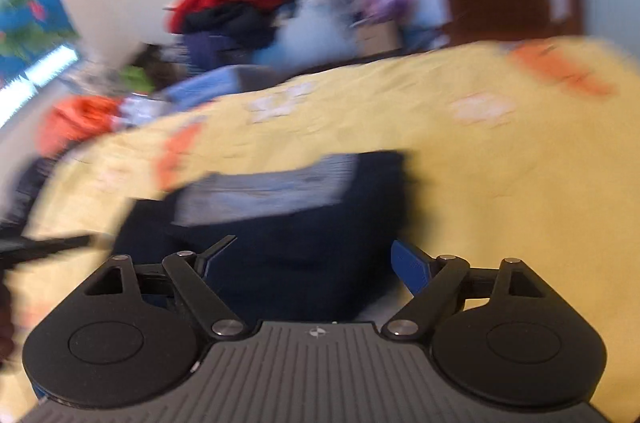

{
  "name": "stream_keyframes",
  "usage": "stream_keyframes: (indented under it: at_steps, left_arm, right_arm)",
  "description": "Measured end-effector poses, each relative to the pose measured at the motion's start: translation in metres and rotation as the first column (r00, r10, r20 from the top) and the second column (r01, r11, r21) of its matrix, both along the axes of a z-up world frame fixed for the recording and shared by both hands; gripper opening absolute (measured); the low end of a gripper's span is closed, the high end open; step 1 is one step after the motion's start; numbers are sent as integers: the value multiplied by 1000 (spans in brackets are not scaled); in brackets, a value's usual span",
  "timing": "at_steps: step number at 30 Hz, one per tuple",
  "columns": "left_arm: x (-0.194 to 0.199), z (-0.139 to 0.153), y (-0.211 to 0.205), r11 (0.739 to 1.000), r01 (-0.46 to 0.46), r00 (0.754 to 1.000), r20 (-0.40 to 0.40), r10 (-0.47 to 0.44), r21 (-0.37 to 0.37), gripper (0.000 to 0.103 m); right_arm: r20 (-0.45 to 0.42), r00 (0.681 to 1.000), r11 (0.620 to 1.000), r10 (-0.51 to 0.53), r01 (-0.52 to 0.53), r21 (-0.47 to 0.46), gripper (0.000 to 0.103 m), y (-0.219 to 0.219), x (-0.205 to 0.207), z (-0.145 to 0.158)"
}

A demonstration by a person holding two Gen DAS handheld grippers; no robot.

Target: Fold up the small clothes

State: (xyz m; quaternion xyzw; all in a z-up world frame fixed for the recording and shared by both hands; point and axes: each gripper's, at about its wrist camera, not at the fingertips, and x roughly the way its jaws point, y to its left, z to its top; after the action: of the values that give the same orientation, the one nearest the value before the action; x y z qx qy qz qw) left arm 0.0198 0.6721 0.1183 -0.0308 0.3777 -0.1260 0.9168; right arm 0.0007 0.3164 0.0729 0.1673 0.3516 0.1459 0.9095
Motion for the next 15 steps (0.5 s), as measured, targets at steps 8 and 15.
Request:
stream_keyframes:
  at_steps: [8,15]
  left_arm:
    - [34,-48,-2,993,-78,997,-20,81,90,3]
    - [3,-35,17,992,-114,993,44,112,60,4]
  right_arm:
    - [-65,981,960,-184,165,-227,85,-13,36,-40]
    - [119,992,998,-35,41,-50,81,-20,-11,-11]
